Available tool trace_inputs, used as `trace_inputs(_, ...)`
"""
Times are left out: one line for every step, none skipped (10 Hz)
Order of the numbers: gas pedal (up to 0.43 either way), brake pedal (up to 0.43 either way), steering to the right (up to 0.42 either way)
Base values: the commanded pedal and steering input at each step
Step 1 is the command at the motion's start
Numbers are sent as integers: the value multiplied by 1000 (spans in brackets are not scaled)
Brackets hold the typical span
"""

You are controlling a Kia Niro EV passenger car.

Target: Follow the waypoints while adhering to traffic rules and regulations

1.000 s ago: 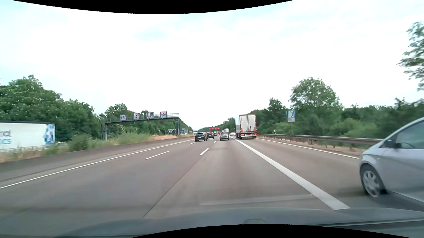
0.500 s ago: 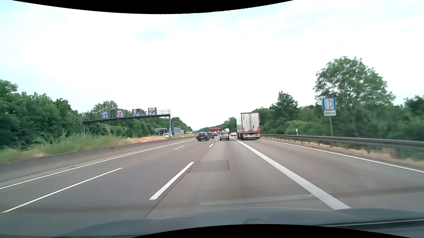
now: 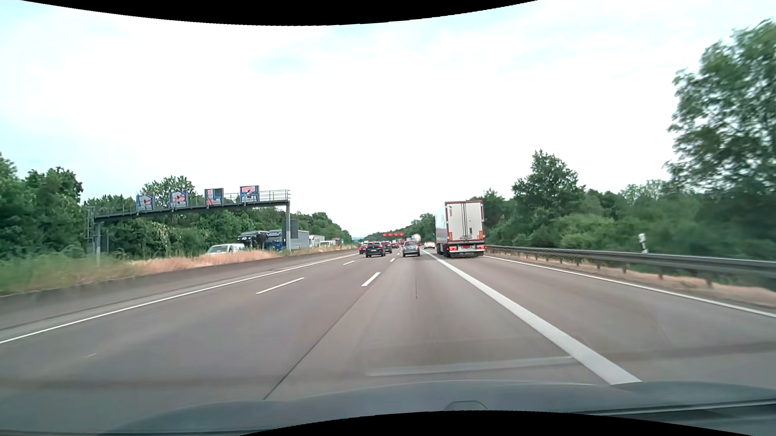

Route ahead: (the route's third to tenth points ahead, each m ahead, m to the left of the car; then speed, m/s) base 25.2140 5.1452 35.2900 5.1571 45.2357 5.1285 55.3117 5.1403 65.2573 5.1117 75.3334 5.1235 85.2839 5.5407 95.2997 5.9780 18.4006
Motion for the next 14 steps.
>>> trace_inputs(0, 140, -4)
trace_inputs(0, 140, -4)
trace_inputs(0, 140, -3)
trace_inputs(0, 140, -3)
trace_inputs(0, 128, -3)
trace_inputs(0, 116, -3)
trace_inputs(0, 98, -3)
trace_inputs(0, 79, -3)
trace_inputs(0, 73, -3)
trace_inputs(0, 55, -3)
trace_inputs(0, 37, -3)
trace_inputs(0, 12, -3)
trace_inputs(0, 0, -3)
trace_inputs(0, 0, -3)
